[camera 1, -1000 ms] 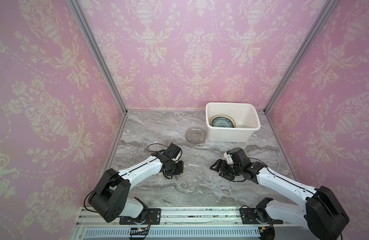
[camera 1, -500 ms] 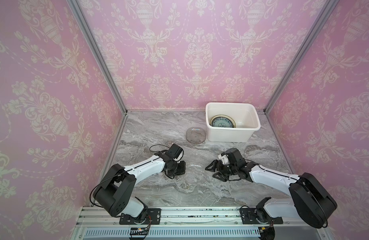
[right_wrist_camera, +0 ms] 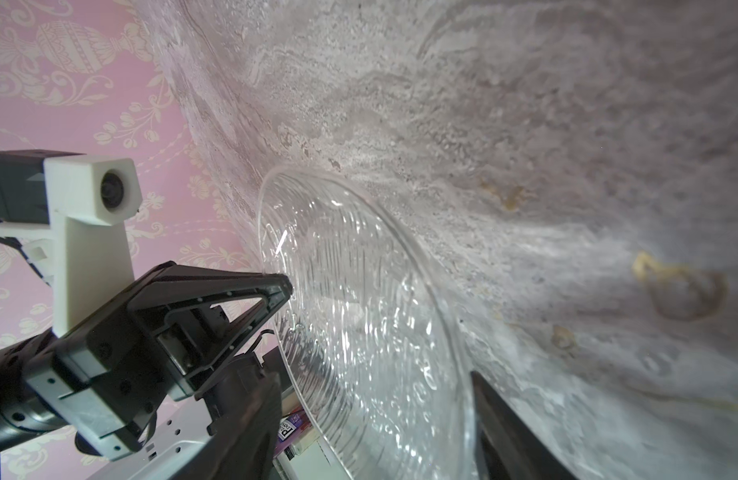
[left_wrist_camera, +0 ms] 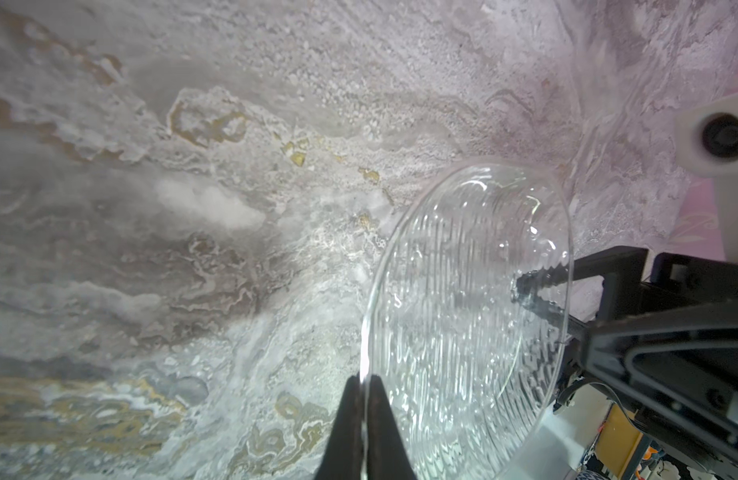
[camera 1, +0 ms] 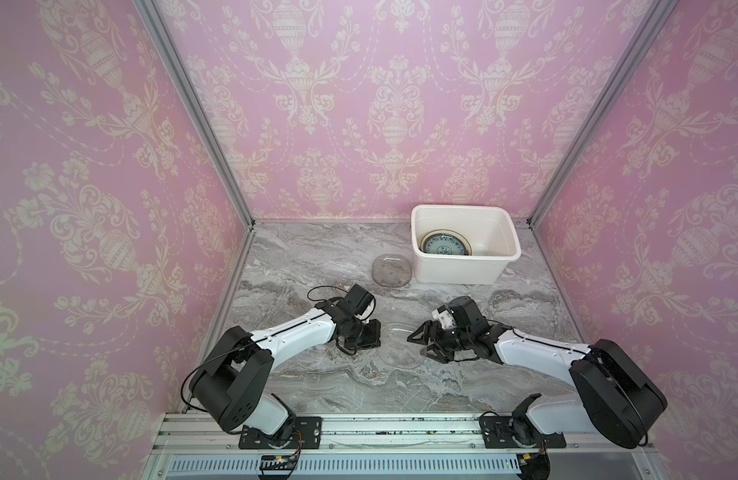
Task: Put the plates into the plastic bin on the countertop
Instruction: 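Grip the glass plate's far rim with the right gripper while the left holds it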
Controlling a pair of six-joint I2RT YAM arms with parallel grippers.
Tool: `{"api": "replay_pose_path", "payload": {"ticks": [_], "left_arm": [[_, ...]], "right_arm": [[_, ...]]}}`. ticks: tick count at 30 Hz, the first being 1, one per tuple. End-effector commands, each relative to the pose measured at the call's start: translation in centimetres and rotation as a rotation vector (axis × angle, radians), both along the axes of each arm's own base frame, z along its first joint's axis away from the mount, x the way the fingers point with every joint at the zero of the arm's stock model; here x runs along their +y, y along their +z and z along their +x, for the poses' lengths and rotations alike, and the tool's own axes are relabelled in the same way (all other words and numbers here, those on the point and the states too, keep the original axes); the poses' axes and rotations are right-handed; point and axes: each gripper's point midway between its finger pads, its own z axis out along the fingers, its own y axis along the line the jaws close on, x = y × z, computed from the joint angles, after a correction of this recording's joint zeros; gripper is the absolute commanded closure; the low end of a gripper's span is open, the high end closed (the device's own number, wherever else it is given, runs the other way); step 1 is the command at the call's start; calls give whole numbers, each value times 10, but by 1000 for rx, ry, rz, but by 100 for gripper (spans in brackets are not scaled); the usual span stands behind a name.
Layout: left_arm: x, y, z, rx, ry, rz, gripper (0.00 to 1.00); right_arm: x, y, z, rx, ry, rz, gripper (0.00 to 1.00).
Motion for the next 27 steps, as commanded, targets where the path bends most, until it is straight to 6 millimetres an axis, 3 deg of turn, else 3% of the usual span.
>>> {"api": "replay_pose_path", "payload": {"ticks": [1, 10, 19, 24, 27], "left_arm": [[-9, 10, 0, 5, -5, -27, 97], [-15, 10, -2, 14, -22, -19, 97], [-21, 16, -3, 7, -33, -23, 96], [-17, 29, -2, -23, -32, -11, 94], [-13, 40, -1, -53, -34, -1, 86]], "right_arm": [[4, 5, -2, -14, 8, 33, 35], [8, 24, 1, -97, 9, 111, 55], [7, 24, 1, -102, 11, 106, 79], [0, 29, 2, -127, -3, 57, 90], [-4, 41, 6, -163, -15, 34, 93]]}}
